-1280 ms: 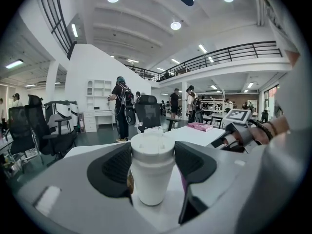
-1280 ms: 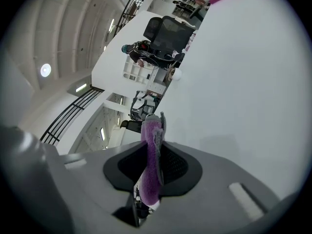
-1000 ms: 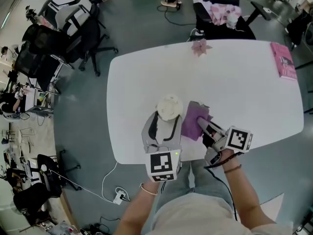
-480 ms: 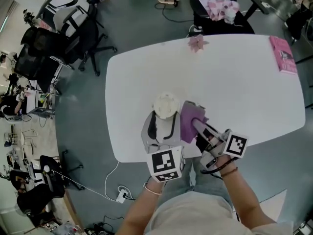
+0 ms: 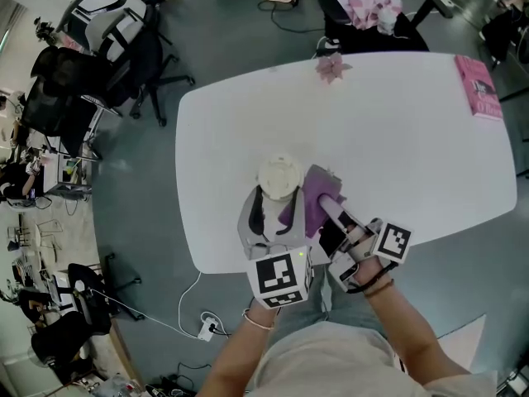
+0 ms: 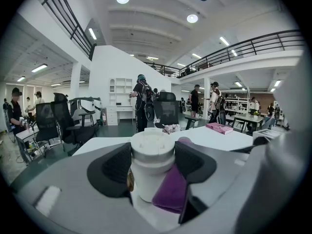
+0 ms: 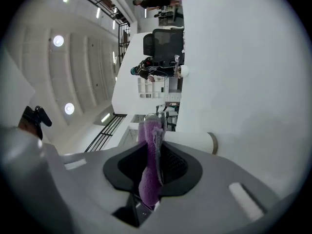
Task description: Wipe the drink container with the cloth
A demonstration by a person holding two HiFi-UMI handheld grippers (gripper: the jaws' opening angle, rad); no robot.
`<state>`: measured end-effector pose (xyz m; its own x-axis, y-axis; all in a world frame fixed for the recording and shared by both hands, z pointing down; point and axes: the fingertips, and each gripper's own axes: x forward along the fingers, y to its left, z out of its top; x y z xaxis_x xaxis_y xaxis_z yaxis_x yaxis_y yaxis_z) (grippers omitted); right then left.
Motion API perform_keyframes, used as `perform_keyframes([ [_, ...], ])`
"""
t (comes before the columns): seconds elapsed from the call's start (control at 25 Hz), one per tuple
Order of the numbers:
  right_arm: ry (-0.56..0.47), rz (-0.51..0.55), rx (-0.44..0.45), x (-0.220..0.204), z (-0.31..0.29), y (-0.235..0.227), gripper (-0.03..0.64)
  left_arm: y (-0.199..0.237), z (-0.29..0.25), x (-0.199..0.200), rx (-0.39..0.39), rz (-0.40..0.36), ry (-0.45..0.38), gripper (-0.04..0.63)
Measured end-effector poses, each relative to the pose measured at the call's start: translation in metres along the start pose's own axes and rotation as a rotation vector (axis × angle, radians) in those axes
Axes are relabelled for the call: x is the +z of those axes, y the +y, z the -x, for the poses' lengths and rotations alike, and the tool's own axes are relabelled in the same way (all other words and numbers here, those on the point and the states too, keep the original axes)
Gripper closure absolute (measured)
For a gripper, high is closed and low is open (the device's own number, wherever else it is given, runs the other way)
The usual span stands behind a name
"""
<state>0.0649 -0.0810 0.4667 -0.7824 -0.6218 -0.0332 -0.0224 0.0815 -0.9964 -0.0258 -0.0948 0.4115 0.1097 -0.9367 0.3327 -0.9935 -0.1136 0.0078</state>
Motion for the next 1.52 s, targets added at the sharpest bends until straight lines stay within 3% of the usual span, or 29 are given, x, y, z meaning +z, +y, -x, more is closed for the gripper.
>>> perform_keyframes([
  [0.84, -0.05, 0.003, -0.076, -0.01, -0.012, -0.022, 0.545, 0.0, -0.003, -0.002, -0.007, 0.0, 0.008, 0.314],
  [1.52, -0.046, 0.081, -0.185, -0.01, -0.015, -0.049, 0.545, 0.0, -0.004, -0.002, -0.012, 0.001, 0.022, 0.314],
])
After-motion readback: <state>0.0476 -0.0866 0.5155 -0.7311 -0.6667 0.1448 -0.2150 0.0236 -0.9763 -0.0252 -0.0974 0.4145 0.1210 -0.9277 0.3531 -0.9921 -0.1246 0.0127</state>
